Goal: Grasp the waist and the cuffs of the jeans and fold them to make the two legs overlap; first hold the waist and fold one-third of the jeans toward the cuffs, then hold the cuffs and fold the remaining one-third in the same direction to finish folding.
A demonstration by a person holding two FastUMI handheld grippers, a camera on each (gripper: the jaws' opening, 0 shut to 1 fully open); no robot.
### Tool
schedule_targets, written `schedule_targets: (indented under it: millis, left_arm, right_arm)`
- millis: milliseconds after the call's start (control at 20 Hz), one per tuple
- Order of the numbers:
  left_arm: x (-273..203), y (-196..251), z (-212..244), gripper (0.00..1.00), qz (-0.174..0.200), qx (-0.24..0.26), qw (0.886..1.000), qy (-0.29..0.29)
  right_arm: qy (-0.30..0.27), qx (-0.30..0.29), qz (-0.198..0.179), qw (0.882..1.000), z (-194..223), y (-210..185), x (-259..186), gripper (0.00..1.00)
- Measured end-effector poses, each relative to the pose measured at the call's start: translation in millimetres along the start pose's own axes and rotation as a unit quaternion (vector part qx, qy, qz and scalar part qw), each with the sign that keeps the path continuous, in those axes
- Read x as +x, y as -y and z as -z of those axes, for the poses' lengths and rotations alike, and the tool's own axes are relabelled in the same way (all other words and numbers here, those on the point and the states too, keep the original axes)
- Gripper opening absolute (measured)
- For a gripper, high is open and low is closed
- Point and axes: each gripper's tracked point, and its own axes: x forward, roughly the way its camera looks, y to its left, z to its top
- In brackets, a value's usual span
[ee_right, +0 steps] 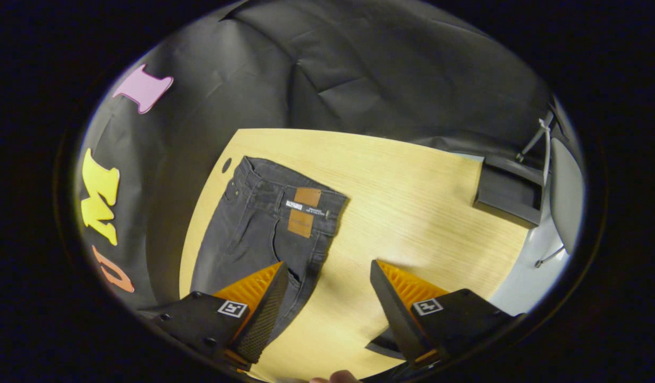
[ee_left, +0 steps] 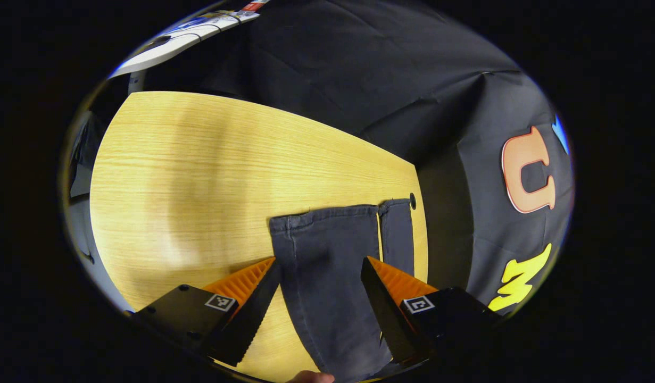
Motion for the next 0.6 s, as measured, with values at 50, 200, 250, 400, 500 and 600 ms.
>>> schedule_targets:
  millis: [50,200,250,400,500,600]
  left_arm:
    - [0.0,-1.6,-0.2,0.98,-0.003,-0.001,1.000,0.003]
    - [5.4,4.4,1.2,0.95,0.004,0.001,1.000,0.003]
    - [7.8,5.3,2.1,0.95,0.004,0.007,1.000,0.002]
    - [15.2,13.3,3.4,0.95,0.011,0.011,1.000,-0.003]
    - [20.3,18.8,3.9,1.00,0.019,0.005,1.000,-0.007]
    - [23.4,22.4,3.9,0.94,0.028,-0.001,1.000,-0.010]
  right_arm:
    - [0.002,0.004,0.000,1.000,-1.6,-2.0,1.3,0.95]
    - [0.007,0.005,-0.002,1.000,-8.9,-11.4,9.2,0.95]
    - [0.009,0.004,-0.005,1.000,-10.6,-15.9,13.3,0.95]
    - [0.013,0.008,-0.015,1.000,-15.9,-30.2,24.5,0.92]
    - [0.016,0.019,-0.021,0.999,-21.0,-37.9,29.6,0.93]
    - [0.019,0.031,-0.032,0.999,-22.1,-38.5,31.5,0.93]
